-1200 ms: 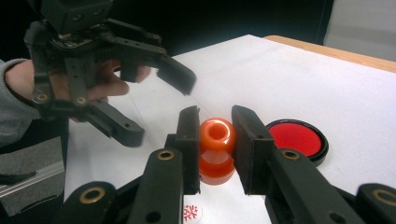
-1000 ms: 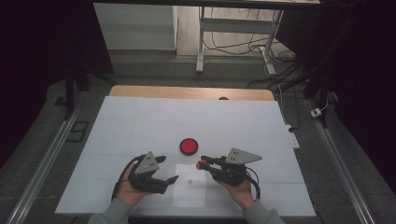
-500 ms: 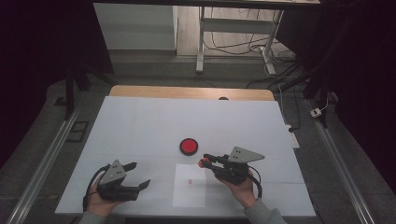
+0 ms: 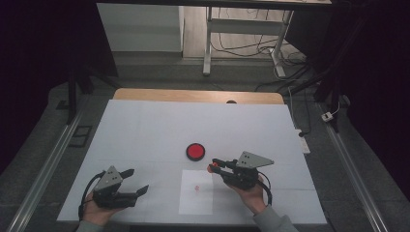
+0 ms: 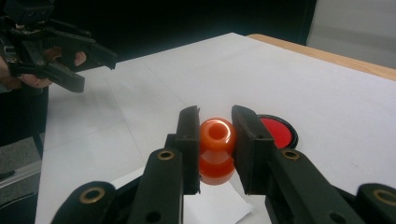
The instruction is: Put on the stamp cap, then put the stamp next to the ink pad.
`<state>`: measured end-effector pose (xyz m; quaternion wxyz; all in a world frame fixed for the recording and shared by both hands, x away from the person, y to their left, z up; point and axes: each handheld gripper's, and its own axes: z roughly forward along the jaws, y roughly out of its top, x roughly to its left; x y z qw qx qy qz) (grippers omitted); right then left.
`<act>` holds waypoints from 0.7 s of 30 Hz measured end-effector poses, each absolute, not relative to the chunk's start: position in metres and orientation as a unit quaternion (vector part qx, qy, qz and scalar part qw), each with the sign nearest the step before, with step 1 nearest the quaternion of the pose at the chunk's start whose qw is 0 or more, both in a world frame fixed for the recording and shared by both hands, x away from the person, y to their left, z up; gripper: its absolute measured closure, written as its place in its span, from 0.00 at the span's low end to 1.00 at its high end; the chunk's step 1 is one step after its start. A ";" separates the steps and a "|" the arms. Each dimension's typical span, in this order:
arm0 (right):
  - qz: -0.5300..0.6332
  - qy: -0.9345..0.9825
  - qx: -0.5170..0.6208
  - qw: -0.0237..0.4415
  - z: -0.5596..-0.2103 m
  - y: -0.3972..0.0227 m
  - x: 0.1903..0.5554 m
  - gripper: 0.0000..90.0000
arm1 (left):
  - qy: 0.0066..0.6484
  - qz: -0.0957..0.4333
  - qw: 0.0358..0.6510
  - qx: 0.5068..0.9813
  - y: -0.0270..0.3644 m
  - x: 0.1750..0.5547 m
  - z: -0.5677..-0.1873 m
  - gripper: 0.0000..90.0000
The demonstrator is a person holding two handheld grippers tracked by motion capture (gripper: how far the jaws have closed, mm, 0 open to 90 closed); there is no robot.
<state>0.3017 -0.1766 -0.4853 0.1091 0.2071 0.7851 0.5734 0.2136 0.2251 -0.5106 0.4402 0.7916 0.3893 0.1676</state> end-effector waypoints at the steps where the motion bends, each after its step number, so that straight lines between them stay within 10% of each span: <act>1: 0.573 0.785 0.207 0.110 -0.485 -0.177 0.302 0.80 | 0.390 0.169 0.441 0.791 0.225 0.214 -0.510 0.24; 21: 0.564 0.789 0.212 0.122 -0.488 -0.175 0.309 0.80 | 0.386 0.166 0.438 0.794 0.223 0.215 -0.511 0.24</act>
